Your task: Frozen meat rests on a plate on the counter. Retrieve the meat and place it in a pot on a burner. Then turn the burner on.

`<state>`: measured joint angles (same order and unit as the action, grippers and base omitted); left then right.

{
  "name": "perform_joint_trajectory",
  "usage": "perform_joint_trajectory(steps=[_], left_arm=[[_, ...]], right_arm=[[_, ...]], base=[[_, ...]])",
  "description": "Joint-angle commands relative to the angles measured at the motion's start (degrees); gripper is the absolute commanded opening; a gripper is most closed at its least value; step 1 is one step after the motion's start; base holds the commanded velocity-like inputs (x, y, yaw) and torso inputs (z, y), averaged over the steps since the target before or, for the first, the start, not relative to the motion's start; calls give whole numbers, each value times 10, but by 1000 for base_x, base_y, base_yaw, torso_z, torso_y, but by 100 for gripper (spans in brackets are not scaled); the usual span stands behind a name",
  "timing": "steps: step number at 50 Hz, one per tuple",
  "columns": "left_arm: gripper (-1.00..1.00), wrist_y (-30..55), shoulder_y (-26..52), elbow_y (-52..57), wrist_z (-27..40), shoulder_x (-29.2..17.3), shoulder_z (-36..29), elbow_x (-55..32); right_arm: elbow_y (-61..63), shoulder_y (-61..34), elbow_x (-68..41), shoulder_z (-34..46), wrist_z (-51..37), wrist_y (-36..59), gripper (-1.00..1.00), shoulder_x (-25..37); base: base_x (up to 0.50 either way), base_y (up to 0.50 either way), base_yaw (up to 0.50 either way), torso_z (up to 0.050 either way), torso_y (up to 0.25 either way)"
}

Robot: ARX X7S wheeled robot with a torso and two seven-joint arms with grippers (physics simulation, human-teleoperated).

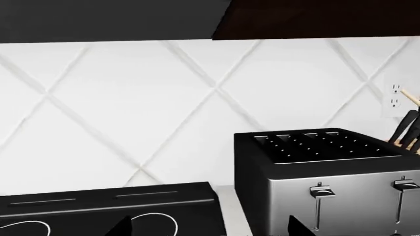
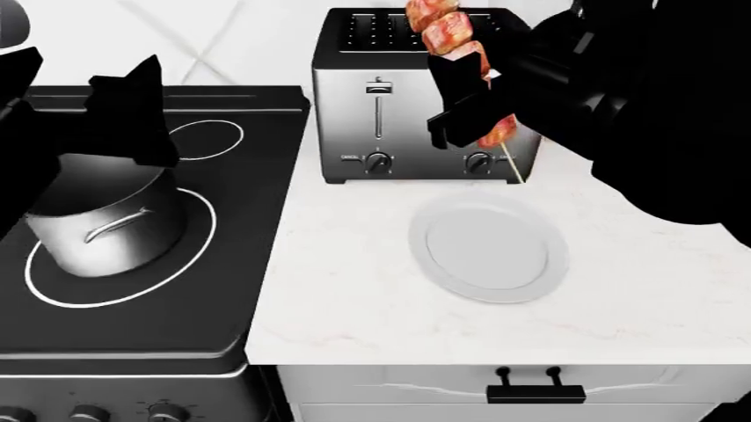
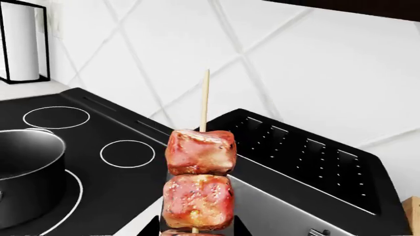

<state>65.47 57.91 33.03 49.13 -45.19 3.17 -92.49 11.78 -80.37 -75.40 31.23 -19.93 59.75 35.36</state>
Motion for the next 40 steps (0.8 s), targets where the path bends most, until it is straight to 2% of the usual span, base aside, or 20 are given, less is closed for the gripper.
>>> perform_joint_trajectory(steps=[1,40], left_arm=[[100,-6,-7,3,2,-10,8,-5],[100,-21,-18,5,-5,-21,7,1]], right_arm=[[6,-9,-1,-1,0,6,-100,-2],[13,-24,0,12,7,9,-100,-4]], base=[[1,500,0,0,0],[23,500,0,0,0]])
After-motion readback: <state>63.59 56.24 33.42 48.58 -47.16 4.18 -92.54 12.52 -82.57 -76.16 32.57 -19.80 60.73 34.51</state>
